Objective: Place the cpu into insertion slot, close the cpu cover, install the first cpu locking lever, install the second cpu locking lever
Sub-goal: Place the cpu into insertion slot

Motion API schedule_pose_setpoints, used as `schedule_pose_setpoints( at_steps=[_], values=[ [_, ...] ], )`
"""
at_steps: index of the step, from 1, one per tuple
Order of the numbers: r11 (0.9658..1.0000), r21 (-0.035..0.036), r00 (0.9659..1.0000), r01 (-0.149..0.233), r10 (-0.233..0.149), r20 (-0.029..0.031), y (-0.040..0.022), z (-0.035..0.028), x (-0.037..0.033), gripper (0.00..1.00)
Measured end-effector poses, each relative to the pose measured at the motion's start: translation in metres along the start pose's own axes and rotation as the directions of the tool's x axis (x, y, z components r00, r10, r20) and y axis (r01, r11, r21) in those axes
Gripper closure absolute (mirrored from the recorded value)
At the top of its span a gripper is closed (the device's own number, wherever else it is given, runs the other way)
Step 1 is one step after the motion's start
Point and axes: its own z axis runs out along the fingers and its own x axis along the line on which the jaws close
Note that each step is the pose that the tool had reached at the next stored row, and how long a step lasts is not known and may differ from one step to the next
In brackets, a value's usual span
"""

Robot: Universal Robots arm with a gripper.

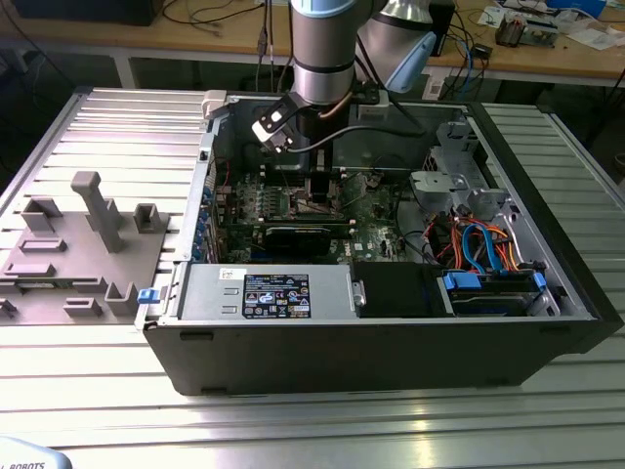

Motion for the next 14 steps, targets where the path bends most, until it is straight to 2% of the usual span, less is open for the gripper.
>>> schedule_pose_setpoints(
  at_steps=[14],
  values=[
    [1.0, 0.0001, 1.0, 0.0, 0.0, 0.0001, -0.0002, 0.0027, 0.0, 0.45]
  ],
)
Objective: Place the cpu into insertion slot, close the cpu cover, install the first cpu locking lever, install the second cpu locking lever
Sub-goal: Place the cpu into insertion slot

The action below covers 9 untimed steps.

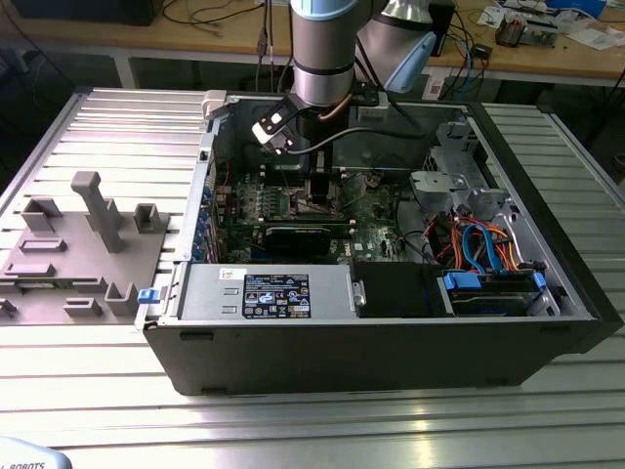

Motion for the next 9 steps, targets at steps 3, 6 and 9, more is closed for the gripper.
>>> schedule_pose_setpoints(
  at_steps=[3, 6, 9],
  values=[
    [1.0, 0.0, 1.0, 0.0, 0.0, 0.0, 0.0, 0.0008, 0.0, 0.45],
    [1.0, 0.0, 1.0, 0.0, 0.0, 0.0, -0.0001, 0.0017, 0.0, 0.45],
    [1.0, -0.0001, 1.0, 0.0, 0.0, -0.0001, -0.0001, 0.0023, 0.0, 0.45]
  ],
)
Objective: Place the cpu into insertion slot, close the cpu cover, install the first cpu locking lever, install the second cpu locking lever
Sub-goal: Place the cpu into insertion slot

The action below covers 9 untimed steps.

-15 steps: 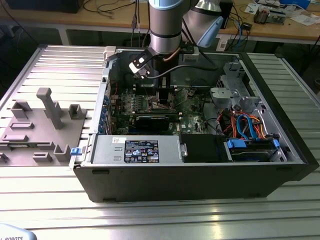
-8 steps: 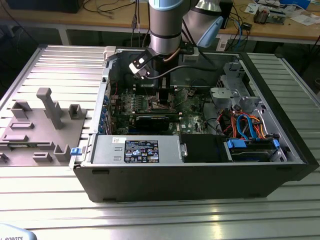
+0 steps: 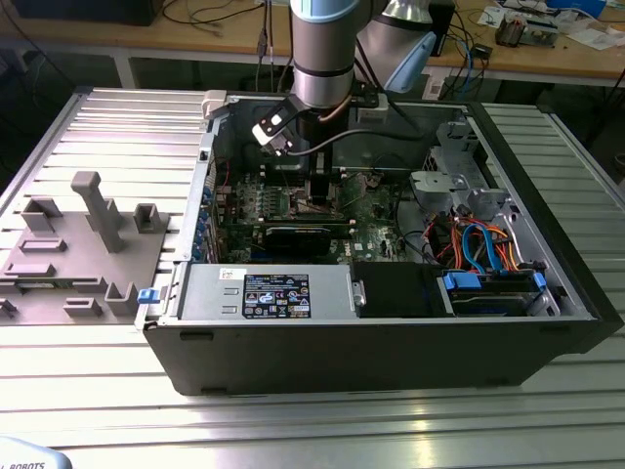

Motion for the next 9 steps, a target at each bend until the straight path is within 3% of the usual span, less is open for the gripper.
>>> schedule_pose_setpoints(
  at_steps=[9],
  values=[
    [1.0, 0.0, 1.0, 0.0, 0.0, 0.0001, -0.0001, 0.0023, 0.0, 0.45]
  ],
)
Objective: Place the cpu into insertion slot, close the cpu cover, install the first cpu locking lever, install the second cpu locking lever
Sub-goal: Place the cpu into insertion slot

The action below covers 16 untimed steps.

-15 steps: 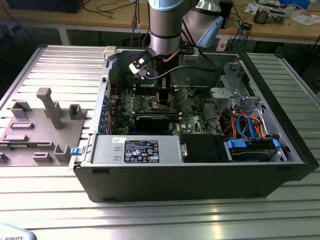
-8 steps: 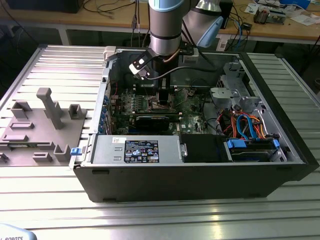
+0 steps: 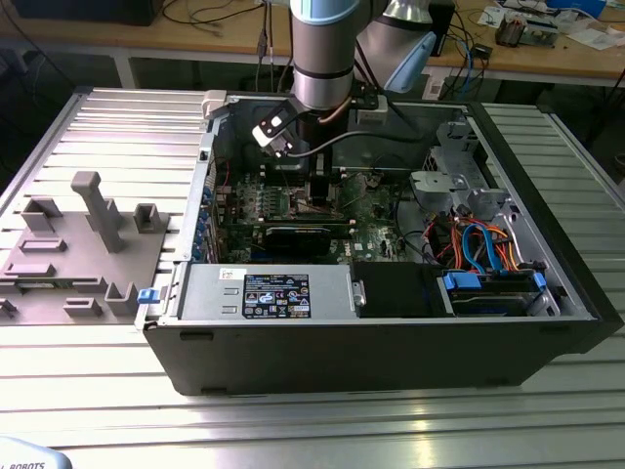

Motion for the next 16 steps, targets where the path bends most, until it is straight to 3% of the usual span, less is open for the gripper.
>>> schedule_pose_setpoints(
  at_steps=[16],
  values=[
    [1.0, -0.0001, 1.0, 0.0, 0.0, 0.0, -0.0002, 0.0035, 0.0, 0.45]
  ],
)
